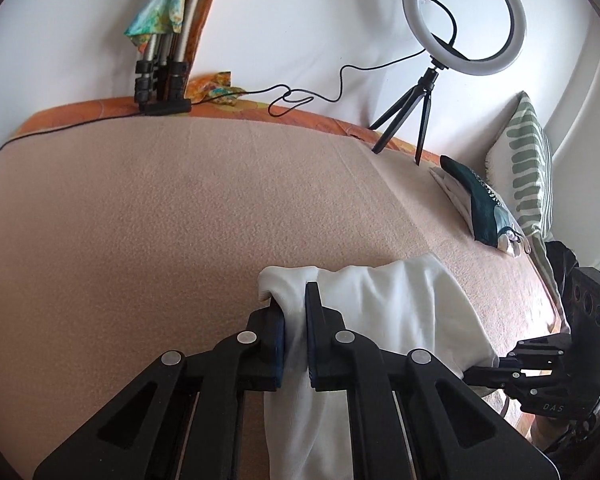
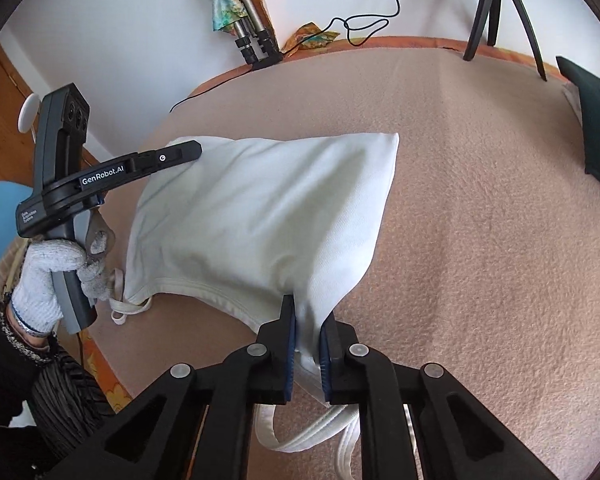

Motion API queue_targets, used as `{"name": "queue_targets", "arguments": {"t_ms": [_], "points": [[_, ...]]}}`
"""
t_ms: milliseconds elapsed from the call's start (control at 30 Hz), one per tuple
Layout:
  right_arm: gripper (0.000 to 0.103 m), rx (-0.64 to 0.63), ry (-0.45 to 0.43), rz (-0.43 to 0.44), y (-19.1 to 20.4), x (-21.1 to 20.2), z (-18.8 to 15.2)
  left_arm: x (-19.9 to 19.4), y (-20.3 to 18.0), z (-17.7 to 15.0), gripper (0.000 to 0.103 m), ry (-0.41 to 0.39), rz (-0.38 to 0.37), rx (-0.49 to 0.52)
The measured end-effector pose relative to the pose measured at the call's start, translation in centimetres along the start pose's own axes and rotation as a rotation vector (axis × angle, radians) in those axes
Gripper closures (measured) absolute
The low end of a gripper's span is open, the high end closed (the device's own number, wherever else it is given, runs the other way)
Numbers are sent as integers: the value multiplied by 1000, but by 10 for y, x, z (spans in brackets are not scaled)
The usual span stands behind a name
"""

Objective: Fold small clothes
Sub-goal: 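Lift the folded camisole and carry it onto the dark green garment stack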

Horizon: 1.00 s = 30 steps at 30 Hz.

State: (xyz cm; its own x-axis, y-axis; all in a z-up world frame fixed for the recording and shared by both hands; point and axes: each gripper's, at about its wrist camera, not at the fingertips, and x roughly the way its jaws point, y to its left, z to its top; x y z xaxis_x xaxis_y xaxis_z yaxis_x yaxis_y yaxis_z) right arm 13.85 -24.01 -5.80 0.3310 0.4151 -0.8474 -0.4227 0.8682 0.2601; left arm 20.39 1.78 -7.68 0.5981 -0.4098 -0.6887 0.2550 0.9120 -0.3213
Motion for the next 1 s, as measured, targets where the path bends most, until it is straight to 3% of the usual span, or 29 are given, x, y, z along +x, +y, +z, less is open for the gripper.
{"name": "queue_targets", "arguments": {"t_ms": [233, 500, 1000], "points": [[97, -104, -66, -115, 23, -24, 2, -20, -31, 2, 96, -70, 14, 90], [97, -109, -141, -193, 24, -56, 8, -35, -64, 10, 97, -144, 2, 157], [97, -91, -219, -325, -3, -123, 10, -27, -145, 42, 97, -217, -105, 247]]}}
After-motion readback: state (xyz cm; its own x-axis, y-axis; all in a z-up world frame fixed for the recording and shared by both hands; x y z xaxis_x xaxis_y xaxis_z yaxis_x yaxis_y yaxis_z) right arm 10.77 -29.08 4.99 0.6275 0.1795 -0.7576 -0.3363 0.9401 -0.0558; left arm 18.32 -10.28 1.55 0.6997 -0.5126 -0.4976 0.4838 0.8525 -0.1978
